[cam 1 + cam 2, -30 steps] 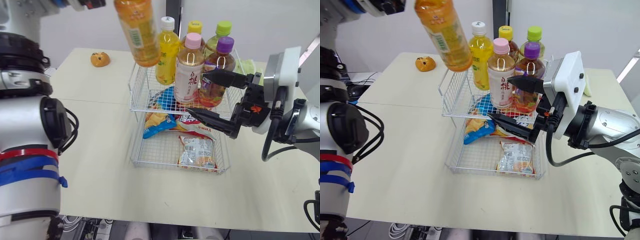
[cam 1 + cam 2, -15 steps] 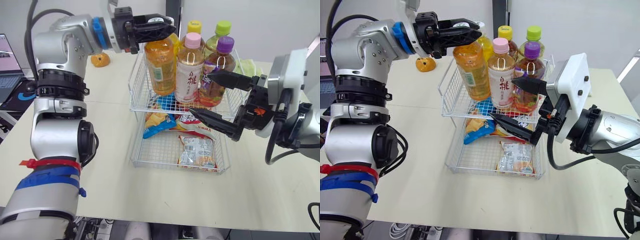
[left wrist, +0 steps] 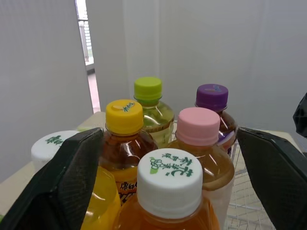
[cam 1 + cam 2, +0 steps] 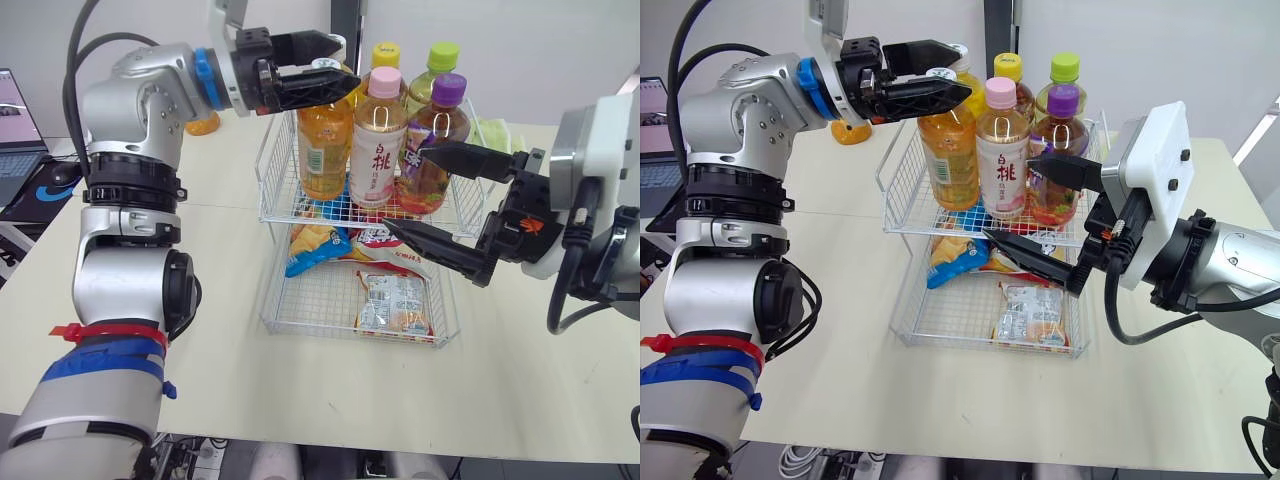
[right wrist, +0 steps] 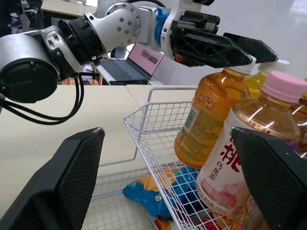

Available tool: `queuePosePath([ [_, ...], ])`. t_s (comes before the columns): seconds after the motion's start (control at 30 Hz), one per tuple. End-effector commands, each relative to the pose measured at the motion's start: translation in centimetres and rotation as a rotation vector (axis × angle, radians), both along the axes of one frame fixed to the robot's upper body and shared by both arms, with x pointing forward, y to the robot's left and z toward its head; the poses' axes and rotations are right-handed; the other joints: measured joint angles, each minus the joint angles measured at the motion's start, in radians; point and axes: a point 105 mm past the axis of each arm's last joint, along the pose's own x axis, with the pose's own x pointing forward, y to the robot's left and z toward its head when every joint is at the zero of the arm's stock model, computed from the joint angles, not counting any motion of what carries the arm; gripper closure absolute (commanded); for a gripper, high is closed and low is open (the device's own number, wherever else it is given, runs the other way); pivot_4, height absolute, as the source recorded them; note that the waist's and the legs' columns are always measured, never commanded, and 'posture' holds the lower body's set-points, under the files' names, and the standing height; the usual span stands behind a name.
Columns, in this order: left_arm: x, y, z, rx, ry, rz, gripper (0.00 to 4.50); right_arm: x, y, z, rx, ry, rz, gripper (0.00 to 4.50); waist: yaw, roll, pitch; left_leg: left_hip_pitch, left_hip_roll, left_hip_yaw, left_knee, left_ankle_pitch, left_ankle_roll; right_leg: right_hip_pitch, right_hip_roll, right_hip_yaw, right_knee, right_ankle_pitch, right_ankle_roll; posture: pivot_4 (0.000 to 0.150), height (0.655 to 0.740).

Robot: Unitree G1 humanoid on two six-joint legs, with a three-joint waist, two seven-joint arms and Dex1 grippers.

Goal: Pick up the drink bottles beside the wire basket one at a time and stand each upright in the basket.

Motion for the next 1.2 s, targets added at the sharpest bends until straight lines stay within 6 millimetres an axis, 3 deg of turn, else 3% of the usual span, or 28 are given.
queuePosePath([
  [0.03,-2.0,1.3,3.7,-0.074,-0.094,-0.015,0.06,-0.4,-0.2,0.8,0.009,-0.04,0.002,0.0,-0.001,0.0,0.0,0.0,0.0,0.0,0.0,0.0,0.0,0.0,0.0,0.0,0.0,0.0,0.0,0.15,0.74],
  [0.2,-2.6,5.4,5.2,-0.089,-0.14,0.126,0.06,-0.1,-0.4,1.0,-0.005,-0.06,-0.01,0.0,-0.003,0.0,0.0,0.0,0.0,0.0,0.0,0.0,0.0,0.0,0.0,0.001,0.0,0.0,0.0,0.15,0.74],
  [0.33,-1.6,10.9,4.4,-0.126,-0.113,0.354,0.06,0.9,-1.6,2.9,0.05,-0.12,-0.076,0.0,-0.004,0.002,-0.001,0.002,0.0,0.0,0.0,0.0,0.0,0.001,0.0,0.001,0.001,0.0,0.0,0.15,0.74],
  [0.43,-1.1,14.9,2.6,-0.168,-0.091,0.52,0.06,4.1,-8.2,5.5,0.03,-0.125,-0.24,0.0,-0.001,0.003,-0.002,0.005,0.0,0.002,0.0,0.0,0.0,0.003,0.0,0.002,0.001,0.0,0.0,0.15,0.74],
  [0.5,-1.0,18.0,0.2,-0.185,-0.089,0.652,0.06,5.5,-12.3,5.2,0.02,-0.117,-0.35,0.0,0.006,0.001,-0.003,0.006,-0.001,0.002,0.0,0.0,0.001,0.004,-0.001,0.002,0.0,0.0,0.0,0.15,0.74],
  [0.57,-0.9,20.7,-2.9,-0.187,-0.082,0.789,0.06,6.7,-16.0,4.1,0.018,-0.11,-0.457,0.0,0.006,-0.001,-0.005,0.007,0.0,0.002,-0.001,0.0,0.001,0.006,-0.001,0.002,-0.002,0.0,0.0,0.15,0.74],
  [0.67,-1.1,23.2,-7.8,-0.196,-0.046,0.94,0.06,8.3,-20.8,1.0,0.022,-0.089,-0.599,0.0,0.004,-0.001,-0.005,0.008,0.0,0.002,-0.002,0.0,0.001,0.008,-0.001,0.002,-0.002,0.0,0.0,0.15,0.74],
  [0.8,-1.5,24.4,-15.0,-0.148,0.044,1.083,0.06,9.6,-26.4,-5.1,0.007,-0.01,-0.794,0.0,0.002,-0.001,-0.004,0.013,0.0,0.003,-0.001,0.0,0.001,0.011,-0.001,0.002,0.0,0.0,0.0,0.15,0.74],
  [0.9,-1.5,25.2,-18.4,-0.131,0.08,1.201,0.06,10.0,-29.0,-8.5,0.057,0.011,-0.923,0.0,0.0,0.0,-0.004,0.016,0.001,0.003,-0.002,0.0,0.0,0.015,-0.001,0.002,0.0,0.0,0.0,0.15,0.74],
  [0.97,-1.4,25.4,-20.8,-0.07,0.101,1.27,0.06,10.1,-30.1,-10.9,0.061,0.03,-1.0,0.0,0.0,0.0,-0.004,0.017,0.001,0.003,-0.002,0.0,0.0,0.015,-0.001,0.002,0.0,0.0,0.0,0.15,0.74],
  [1.03,-1.2,25.2,-22.1,-0.031,0.099,1.313,0.06,10.2,-30.1,-12.7,0.071,0.051,-1.025,0.0,-0.003,0.002,-0.005,0.018,0.001,0.004,-0.003,0.0,0.0,0.015,-0.001,0.003,0.001,0.0,0.0,0.15,0.74],
  [1.2,-0.6,24.8,-22.6,-0.03,0.075,1.371,0.06,10.4,-29.5,-15.2,0.099,0.047,-1.1,0.0,-0.004,0.002,-0.005,0.019,0.001,0.005,-0.003,0.0,0.0,0.015,-0.001,0.004,0.001,0.0,0.0,0.15,0.74],
])
